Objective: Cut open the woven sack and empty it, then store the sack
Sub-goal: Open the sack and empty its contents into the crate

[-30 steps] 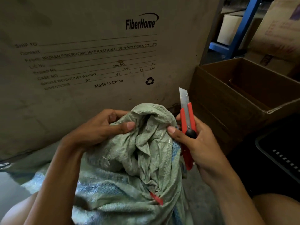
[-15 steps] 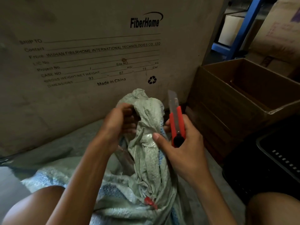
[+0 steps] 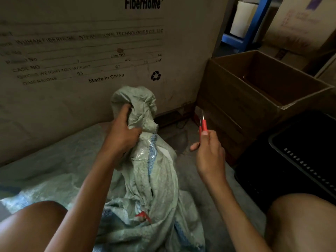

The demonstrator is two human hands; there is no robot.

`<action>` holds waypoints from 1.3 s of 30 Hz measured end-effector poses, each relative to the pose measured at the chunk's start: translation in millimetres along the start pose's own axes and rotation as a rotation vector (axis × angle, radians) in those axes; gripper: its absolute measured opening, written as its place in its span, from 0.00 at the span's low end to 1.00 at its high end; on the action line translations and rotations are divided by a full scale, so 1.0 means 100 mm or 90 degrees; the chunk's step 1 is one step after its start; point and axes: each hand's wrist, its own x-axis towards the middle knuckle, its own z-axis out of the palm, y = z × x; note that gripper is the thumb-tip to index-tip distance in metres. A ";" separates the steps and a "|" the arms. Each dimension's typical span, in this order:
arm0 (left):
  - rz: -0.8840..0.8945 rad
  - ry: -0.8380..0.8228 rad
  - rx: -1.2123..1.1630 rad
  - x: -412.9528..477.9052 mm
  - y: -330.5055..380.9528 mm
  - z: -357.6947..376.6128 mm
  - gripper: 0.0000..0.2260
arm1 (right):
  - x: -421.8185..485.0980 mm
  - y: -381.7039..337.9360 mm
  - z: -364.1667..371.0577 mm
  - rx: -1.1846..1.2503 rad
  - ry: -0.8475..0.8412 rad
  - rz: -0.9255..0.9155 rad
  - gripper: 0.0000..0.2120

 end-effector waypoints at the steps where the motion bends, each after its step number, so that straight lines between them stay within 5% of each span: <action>1: 0.021 -0.011 0.038 -0.01 0.01 0.03 0.21 | 0.02 0.12 -0.01 -0.062 0.003 0.008 0.13; 9: 0.087 -0.091 0.135 -0.07 0.16 0.15 0.20 | -0.03 1.51 0.17 -0.469 -0.173 0.194 0.20; 13: 0.104 -0.091 0.170 -0.07 0.13 0.18 0.20 | -0.43 2.02 0.26 -0.608 -0.244 0.188 0.17; 20: 0.127 -0.147 0.191 -0.20 0.12 0.19 0.22 | -0.54 2.13 0.37 -0.653 -0.236 0.162 0.16; 24: 0.112 -0.161 0.202 -0.24 0.10 0.16 0.26 | -0.38 1.78 0.46 -0.462 -0.130 0.237 0.17; 28: 0.065 -0.135 0.213 -0.23 0.07 0.12 0.26 | -0.11 0.96 0.54 -0.012 0.015 0.155 0.09; 30: 0.038 -0.117 0.135 -0.23 0.05 0.08 0.24 | -0.05 0.44 0.55 0.202 -0.068 0.170 0.14; 34: 0.001 -0.080 -0.058 -0.26 0.07 -0.06 0.20 | -0.13 -0.26 0.53 0.374 -0.298 0.163 0.17; 39: 0.031 0.021 -0.034 -0.36 0.10 -0.42 0.17 | -0.17 -0.56 0.67 0.379 -0.254 0.044 0.12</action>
